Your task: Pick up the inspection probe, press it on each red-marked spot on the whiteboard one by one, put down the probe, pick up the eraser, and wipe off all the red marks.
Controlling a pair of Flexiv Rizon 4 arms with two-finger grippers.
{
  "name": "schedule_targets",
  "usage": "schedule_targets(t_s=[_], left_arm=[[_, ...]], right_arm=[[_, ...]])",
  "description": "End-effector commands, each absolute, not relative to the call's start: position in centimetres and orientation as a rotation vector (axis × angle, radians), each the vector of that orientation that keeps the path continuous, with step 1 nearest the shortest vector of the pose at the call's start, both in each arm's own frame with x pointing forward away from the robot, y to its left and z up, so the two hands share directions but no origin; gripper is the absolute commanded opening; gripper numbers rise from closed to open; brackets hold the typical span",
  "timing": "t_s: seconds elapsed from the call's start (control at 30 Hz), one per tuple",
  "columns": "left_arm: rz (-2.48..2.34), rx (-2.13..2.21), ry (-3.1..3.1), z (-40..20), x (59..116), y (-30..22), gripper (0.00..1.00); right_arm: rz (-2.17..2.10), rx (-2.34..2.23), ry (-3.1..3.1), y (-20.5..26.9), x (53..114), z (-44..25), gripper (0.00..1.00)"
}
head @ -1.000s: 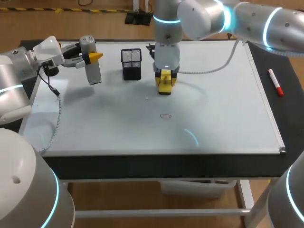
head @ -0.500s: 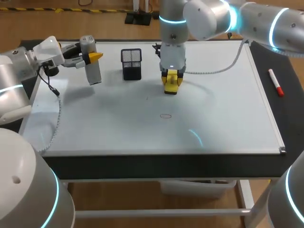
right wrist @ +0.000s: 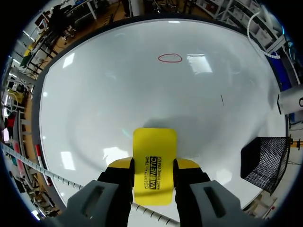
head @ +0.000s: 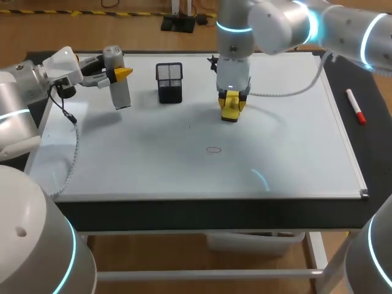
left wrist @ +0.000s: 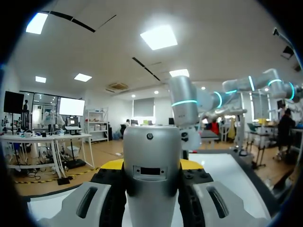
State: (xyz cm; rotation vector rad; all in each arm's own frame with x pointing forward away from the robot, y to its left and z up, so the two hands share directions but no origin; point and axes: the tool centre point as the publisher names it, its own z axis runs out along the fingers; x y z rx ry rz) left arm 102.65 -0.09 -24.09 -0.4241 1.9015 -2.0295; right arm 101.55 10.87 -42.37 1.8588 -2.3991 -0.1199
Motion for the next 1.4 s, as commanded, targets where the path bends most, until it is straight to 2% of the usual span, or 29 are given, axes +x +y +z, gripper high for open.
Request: schedule_targets(t_s=[0.03, 0.3, 0.67, 1.07, 1.4], left_arm=[[-2.028, -0.425, 1.899, -24.0, 102.6, -0.1, 0.0], [-2.028, -0.425, 1.899, -24.0, 102.6, -0.1, 0.0], [-2.028, -0.425, 1.899, -24.0, 102.6, -0.1, 0.0], [-2.028, -0.425, 1.899, -24.0, 102.6, -0.1, 0.0], [-2.028, -0.425, 1.899, -24.0, 102.6, -0.1, 0.0]], right_arm=[[-0.098, 1.867, -2.424, 10.2, 101.2, -41.6, 0.0], [-0.052, 1.823, -2.492, 8.0, 101.6, -39.4, 0.0], [-0.05, 1.602, -2.64, 2.5, 101.8, -38.2, 0.0], [-0.049, 1.364, -2.771, -4.0, 102.3, -38.1, 0.0], [-0.064, 1.278, -2.81, -6.9, 102.4, -38.2, 0.0]])
